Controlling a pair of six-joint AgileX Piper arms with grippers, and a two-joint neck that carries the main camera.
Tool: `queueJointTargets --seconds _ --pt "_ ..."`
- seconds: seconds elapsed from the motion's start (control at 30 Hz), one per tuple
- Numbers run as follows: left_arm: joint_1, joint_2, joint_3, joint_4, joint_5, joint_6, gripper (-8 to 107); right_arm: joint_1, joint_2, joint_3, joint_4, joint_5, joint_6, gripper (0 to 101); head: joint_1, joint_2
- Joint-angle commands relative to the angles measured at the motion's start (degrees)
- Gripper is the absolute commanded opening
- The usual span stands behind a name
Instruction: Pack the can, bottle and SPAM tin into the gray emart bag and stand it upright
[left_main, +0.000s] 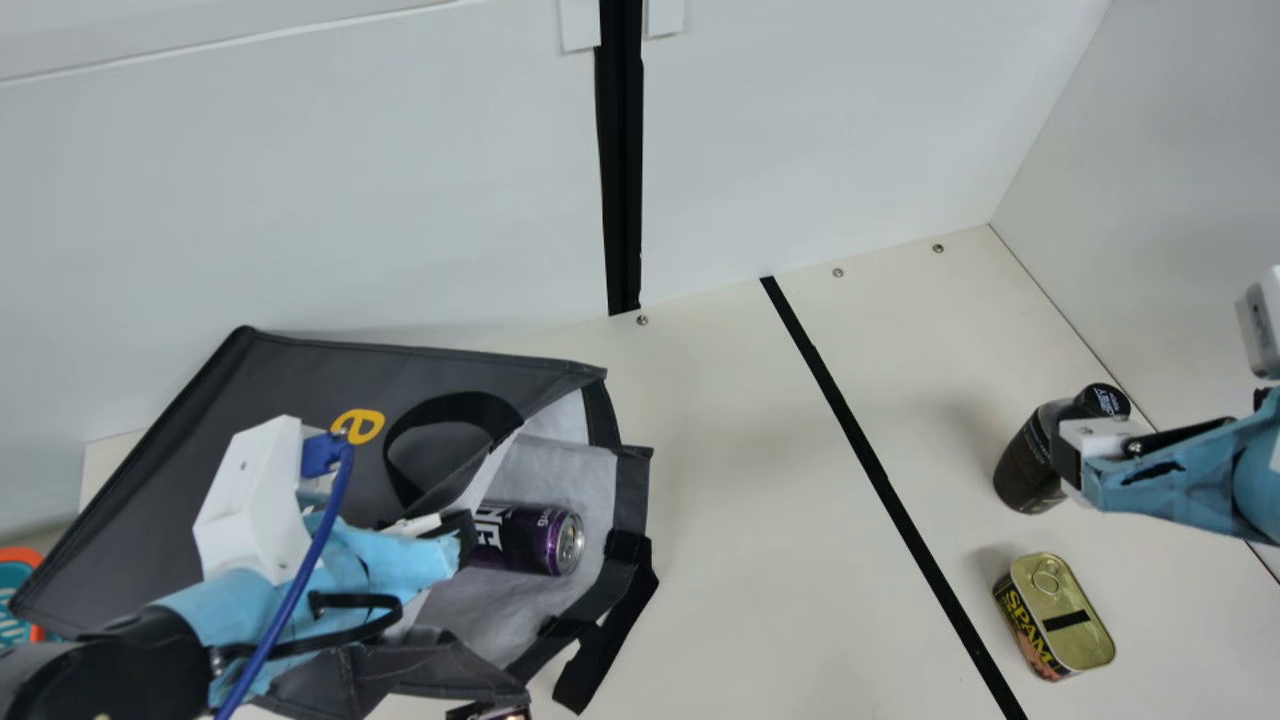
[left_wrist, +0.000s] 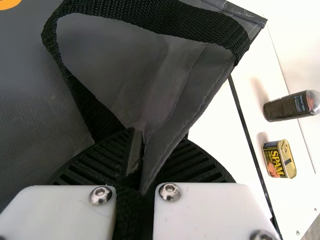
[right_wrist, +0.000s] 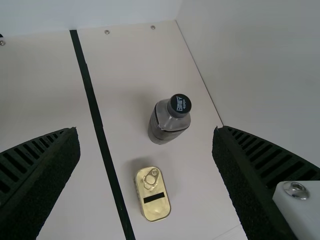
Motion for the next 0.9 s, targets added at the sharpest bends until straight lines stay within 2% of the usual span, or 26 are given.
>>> queueJointTargets --seconds 0.0,0.4,0.87 --pt "0.00 0.00 0.00 0.00 0.00 0.00 -8 -0.54 0.66 -0.25 0.06 -0.01 -0.55 95 -1.30 -0.14" --pt "0.00 0.00 0.00 0.00 0.00 0.00 -8 -4.43 5.63 -2.19 1.34 -0.01 -3.71 95 -1.30 -0.14" --pt "0.00 0.00 0.00 0.00 0.00 0.00 -8 -5.84 11.83 -4.40 1.36 -0.01 -4.25 95 -1.30 -0.14"
